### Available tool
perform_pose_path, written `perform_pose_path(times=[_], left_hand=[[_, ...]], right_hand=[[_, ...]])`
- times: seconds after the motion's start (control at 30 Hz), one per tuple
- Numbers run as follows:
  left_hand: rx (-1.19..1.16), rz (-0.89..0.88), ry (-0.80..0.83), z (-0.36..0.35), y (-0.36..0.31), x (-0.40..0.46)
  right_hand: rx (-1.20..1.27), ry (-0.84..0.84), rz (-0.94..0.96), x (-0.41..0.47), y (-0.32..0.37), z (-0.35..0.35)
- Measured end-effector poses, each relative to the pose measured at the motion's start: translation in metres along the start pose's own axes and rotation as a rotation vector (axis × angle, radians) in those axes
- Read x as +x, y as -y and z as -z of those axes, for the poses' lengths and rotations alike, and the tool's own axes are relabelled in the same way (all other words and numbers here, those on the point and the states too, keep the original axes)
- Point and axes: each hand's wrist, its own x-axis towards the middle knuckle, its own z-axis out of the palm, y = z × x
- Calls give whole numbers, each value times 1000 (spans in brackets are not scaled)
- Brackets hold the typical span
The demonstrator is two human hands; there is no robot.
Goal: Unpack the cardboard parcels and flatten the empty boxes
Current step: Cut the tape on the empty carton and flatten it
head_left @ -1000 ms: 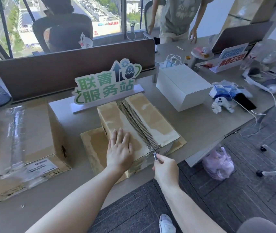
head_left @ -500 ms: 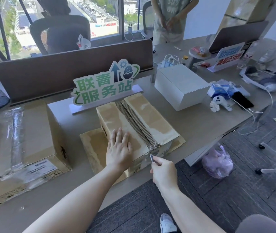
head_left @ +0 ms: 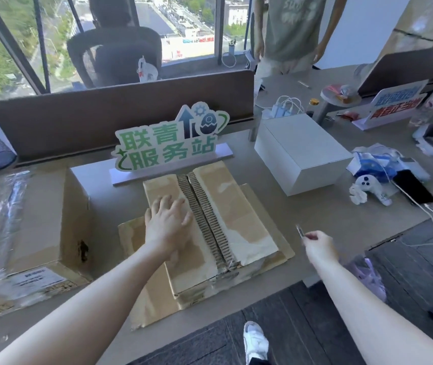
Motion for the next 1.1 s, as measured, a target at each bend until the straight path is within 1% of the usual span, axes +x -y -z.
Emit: perform_pose_path(times=[0.07, 0.2, 0.3, 0.4, 0.47, 0.53, 0.6, 0.67, 0.7, 0.77, 0.83, 0.9, 0.97, 1.03, 1.1], left_hand=[[1, 72, 16, 1, -5, 16], [14, 177, 34, -2, -6, 36], [54, 231, -4, -8, -9, 41], [99, 244, -32, -12, -12, 42], [101, 245, -41, -12, -11, 45], [79, 248, -45, -9, -10, 51], [60, 244, -51, -5, -9, 59], [46, 238, -45, -1, -9, 68], [33, 238, -41, 1, -9, 73], [6, 247, -33, 6, -9, 83], [-10, 256, -17, 9, -8, 94], [-27, 283, -6, 11, -6, 103], [-54, 318, 10, 12, -4, 109], [-94, 330, -12, 11, -1, 113], [-154, 336, -63, 10, 3, 115]], right_hand=[[-105, 59, 25, 39, -5, -5], [-223, 171, 71, 102, -21, -20], [-319, 227, 147, 128, -25, -23], [-455, 251, 189, 137, -24, -20], [-558, 250, 184, 139, -17, -17], [-537, 198, 204, 136, 7, -16], [-326, 126, 350, 127, 47, -20], [-84, 117, 595, 107, 101, -30], [-12, 124, 730, 93, 131, -36], [14, 183, 966, 66, 187, -52], [-128, 320, 1101, 47, 225, -77], [-378, 452, 1121, 41, 248, -105], [-582, 518, 1062, 41, 258, -127], [-612, 523, 1002, 43, 260, -143], [-478, 499, 976, 46, 258, -152]])
